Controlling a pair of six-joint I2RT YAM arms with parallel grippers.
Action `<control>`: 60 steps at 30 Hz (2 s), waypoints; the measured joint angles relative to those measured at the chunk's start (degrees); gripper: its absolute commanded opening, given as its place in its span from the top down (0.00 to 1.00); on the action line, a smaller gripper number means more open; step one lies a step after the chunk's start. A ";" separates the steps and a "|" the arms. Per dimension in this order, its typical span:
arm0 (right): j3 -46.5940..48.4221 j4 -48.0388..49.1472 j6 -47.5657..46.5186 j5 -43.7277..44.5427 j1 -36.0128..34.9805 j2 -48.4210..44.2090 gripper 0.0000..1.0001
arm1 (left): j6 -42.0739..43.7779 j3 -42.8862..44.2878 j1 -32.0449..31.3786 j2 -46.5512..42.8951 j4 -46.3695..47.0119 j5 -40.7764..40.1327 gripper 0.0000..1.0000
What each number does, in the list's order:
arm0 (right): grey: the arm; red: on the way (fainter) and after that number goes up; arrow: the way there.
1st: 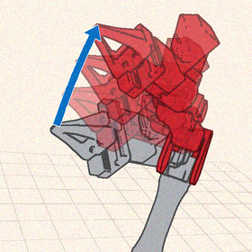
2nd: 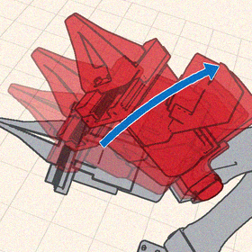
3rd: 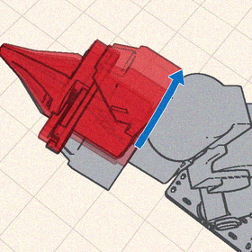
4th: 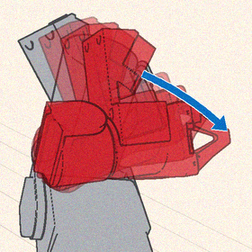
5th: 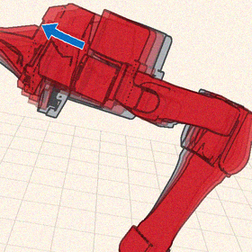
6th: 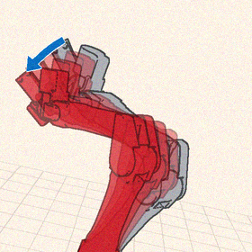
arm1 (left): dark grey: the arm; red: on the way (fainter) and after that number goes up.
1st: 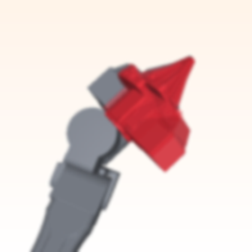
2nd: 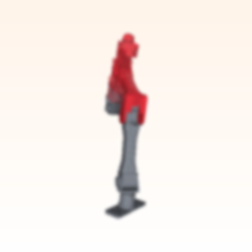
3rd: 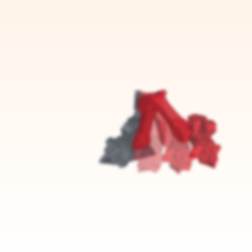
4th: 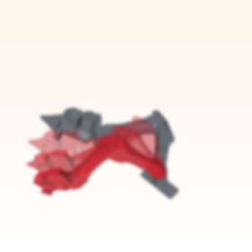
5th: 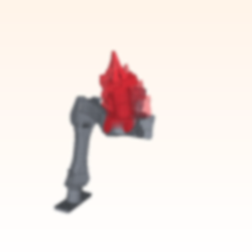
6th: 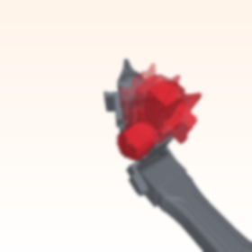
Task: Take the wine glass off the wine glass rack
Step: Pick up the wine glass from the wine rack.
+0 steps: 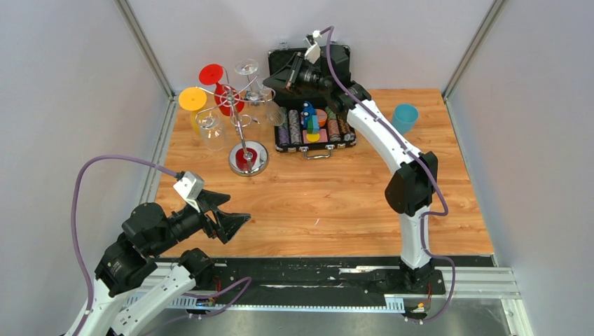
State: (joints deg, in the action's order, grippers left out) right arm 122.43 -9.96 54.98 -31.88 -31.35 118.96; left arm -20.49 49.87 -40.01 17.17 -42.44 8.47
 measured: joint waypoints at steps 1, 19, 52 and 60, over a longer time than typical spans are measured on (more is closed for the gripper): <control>-0.28 0.04 0.33 0.20 0.00 -0.07 1.00 | 0.00 0.00 0.00 0.00 0.00 -0.02 0.00; -9.22 1.84 2.43 1.86 1.55 -5.84 1.00 | 0.00 0.00 0.00 -0.02 -0.02 -0.04 0.00; -3.37 2.93 4.31 0.33 -1.70 -4.15 1.00 | -0.04 0.00 0.00 -0.26 -0.15 -0.04 0.00; 0.37 1.62 4.70 1.20 -1.73 -0.63 1.00 | -0.02 0.00 0.00 -0.26 -0.17 -0.04 0.00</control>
State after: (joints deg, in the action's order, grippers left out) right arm 122.80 -8.34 59.68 -30.68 -33.08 118.32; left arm -20.51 49.87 -40.01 16.91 -42.61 8.43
